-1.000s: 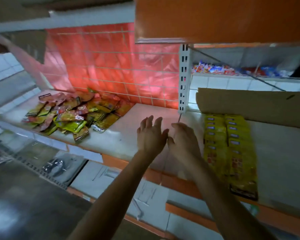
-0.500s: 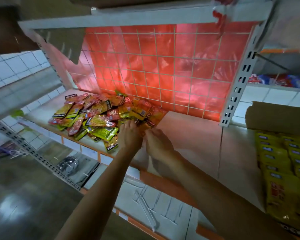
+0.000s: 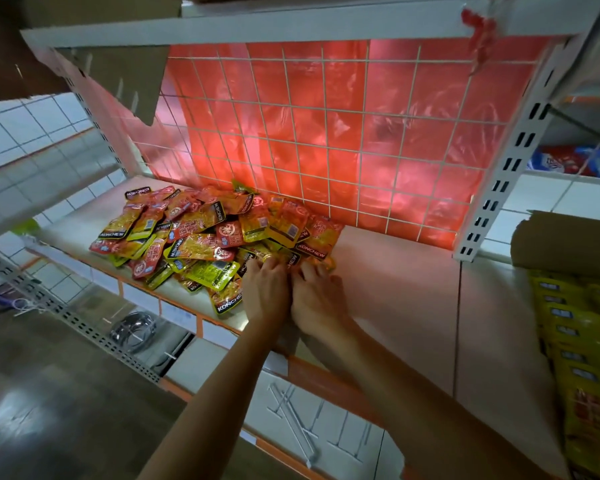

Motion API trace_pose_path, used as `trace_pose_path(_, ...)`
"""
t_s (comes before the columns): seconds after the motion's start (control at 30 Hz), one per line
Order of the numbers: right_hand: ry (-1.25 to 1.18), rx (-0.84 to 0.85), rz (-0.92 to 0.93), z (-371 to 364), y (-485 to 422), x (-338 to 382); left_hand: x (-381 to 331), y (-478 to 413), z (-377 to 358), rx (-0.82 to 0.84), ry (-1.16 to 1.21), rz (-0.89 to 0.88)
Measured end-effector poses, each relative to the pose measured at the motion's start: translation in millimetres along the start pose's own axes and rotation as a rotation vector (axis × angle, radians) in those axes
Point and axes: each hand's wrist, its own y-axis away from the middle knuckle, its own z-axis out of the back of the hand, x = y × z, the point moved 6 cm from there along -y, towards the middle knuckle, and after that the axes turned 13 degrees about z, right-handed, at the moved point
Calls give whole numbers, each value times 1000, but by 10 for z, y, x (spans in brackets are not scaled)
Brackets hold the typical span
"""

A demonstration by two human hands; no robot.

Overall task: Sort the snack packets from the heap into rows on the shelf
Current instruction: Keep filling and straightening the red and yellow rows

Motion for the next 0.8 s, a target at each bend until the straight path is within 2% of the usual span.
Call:
trace_pose_path(0.13,-40,-9,-138,88,178,-157,-103,197,46,54,200,20)
trace_pose_path(0.3,49,-88,-295,288,594,-489,-340,434,204,35,354,-82)
trace_pose_path(0.4,95,-155,-413,390,930,-720,-395,467,302,-26,457,-59)
trace_pose_path(0.57,110,-163,-606,534,1219,-970,-608,616,294,24,666,-32)
trace_pose_path(0.7,-20,-122,-740,615,1338,-1093,-736,669,191,189,786,85)
trace_pose_path(0.8,-200,-110,-815,652,1492,-1242,-871,759,202,194,812,63)
